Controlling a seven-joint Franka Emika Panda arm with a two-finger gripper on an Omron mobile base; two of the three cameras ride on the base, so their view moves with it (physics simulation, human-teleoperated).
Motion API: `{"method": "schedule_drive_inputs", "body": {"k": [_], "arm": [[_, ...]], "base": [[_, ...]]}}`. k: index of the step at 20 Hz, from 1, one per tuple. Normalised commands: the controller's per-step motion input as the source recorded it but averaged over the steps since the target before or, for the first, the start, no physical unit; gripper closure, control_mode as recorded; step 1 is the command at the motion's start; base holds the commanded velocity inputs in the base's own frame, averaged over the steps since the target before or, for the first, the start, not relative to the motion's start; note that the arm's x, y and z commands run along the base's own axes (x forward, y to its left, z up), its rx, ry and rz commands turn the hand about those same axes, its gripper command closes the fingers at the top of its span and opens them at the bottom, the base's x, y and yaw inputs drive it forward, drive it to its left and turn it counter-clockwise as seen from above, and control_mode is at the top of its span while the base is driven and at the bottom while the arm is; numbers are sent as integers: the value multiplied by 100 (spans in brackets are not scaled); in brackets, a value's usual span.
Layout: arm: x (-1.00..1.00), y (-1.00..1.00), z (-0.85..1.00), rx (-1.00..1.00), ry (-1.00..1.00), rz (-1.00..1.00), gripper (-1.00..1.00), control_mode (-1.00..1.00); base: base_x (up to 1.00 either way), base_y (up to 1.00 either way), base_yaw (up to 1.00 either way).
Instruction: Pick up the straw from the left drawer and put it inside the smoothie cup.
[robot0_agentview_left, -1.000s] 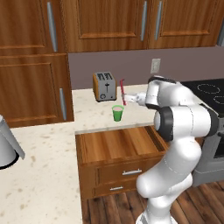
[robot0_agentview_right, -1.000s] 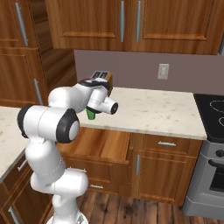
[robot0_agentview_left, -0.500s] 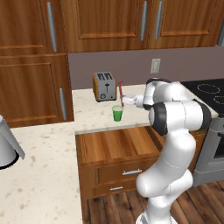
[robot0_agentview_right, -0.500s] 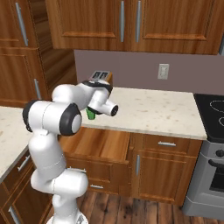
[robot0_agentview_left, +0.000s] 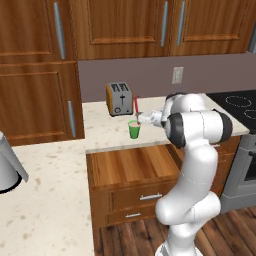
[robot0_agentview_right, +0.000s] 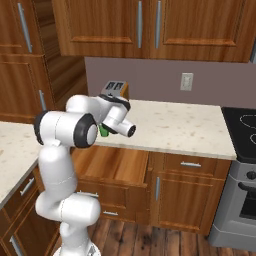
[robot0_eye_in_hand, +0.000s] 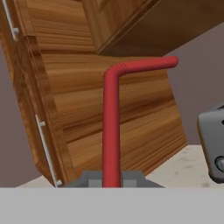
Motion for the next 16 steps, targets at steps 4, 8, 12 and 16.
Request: {"method": "schedule_drive_inputs", "body": {"k": [4,8,12,16], "arm": [[28,0,-15,0,-3,0,100,-100],[29,0,-12,0,-3,0,100,-100],[22,0,-14,0,-4,0,100,-100],[11,0,-16,0,-6,0,100,-100]], "base": [[0,0,0],[0,0,0],[0,0,0],[0,0,0]]}}
